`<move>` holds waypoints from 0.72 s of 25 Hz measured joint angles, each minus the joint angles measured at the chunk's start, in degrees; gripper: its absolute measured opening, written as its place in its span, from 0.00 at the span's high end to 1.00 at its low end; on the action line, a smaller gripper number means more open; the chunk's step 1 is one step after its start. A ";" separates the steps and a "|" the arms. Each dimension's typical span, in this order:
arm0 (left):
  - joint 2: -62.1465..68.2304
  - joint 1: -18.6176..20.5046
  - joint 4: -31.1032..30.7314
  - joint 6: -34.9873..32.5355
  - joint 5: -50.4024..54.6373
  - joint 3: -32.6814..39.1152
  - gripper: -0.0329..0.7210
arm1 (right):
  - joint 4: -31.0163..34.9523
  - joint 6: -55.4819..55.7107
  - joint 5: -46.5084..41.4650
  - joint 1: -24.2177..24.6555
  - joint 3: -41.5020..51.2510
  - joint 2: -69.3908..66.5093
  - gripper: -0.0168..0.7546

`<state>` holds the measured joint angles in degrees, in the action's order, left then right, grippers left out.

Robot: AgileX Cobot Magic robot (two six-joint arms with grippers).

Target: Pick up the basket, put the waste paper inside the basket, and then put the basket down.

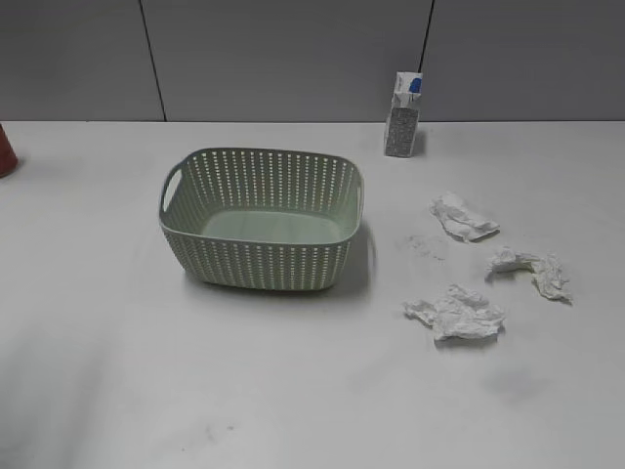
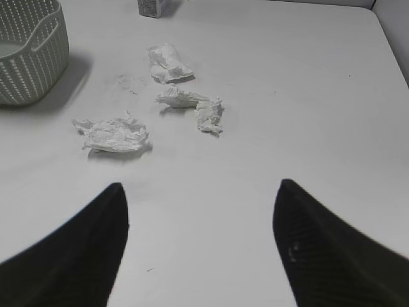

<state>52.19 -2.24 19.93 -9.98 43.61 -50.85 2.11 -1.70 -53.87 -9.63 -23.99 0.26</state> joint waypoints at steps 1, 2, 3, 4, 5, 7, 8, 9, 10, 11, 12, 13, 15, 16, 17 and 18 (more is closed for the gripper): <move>3.07 -0.12 0.37 -0.45 1.60 -2.19 0.23 | 0.00 0.00 0.00 0.00 0.00 0.00 0.25; 6.98 -0.56 0.45 -0.83 3.33 -4.46 0.24 | 0.00 0.00 0.00 0.00 0.00 0.00 0.25; 10.25 -1.06 0.50 -1.03 4.68 -6.47 0.24 | 0.00 0.00 0.00 0.00 0.00 0.00 0.25; 14.06 -1.96 0.50 -1.04 6.15 -8.90 0.24 | 0.00 0.00 0.00 0.00 0.00 0.00 0.25; 17.73 -3.09 0.44 -1.09 7.27 -11.38 0.24 | 0.00 0.00 0.00 0.00 0.00 0.00 0.25; 24.04 -5.79 -0.06 -1.09 8.39 -15.94 0.24 | 0.00 0.00 0.00 0.00 0.00 0.00 0.25; 27.28 -7.43 -0.43 -1.17 8.56 -18.37 0.24 | 0.00 0.00 0.00 0.00 0.00 0.00 0.25; 29.93 -8.79 -1.01 -1.24 8.62 -20.73 0.24 | 0.00 -0.05 0.00 0.00 0.00 0.00 0.25; 33.08 -10.34 -1.78 -0.93 8.76 -22.65 0.24 | 0.00 -0.05 0.00 0.00 0.00 0.00 0.25; 36.69 -11.98 -2.71 -0.39 9.00 -24.88 0.24 | 0.00 -0.05 0.00 0.00 0.00 0.00 0.25; 39.22 -12.97 -3.43 0.33 9.18 -27.03 0.24 | 0.00 -0.05 0.00 0.00 0.00 0.00 0.25; 41.67 -13.83 -4.39 1.19 9.45 -28.67 0.24 | 0.00 -0.05 0.00 0.00 0.00 0.00 0.25; 47.13 -15.32 -5.48 2.09 9.64 -32.19 0.24 | 0.00 -0.05 0.00 0.00 0.00 0.00 0.25; 49.64 -15.76 -5.68 2.49 9.68 -33.68 0.24 | 0.00 -0.05 0.00 0.00 0.00 0.00 0.25; 51.62 -15.98 -5.86 2.73 9.76 -34.82 0.24 | 0.00 -0.05 0.00 0.00 0.00 0.00 0.25; 54.26 -16.17 -5.88 2.92 9.76 -36.25 0.24 | 0.00 -0.05 0.00 0.00 0.00 0.00 0.25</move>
<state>106.45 -18.40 14.05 -7.06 53.37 -87.10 2.11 -1.75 -53.87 -9.63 -23.99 0.26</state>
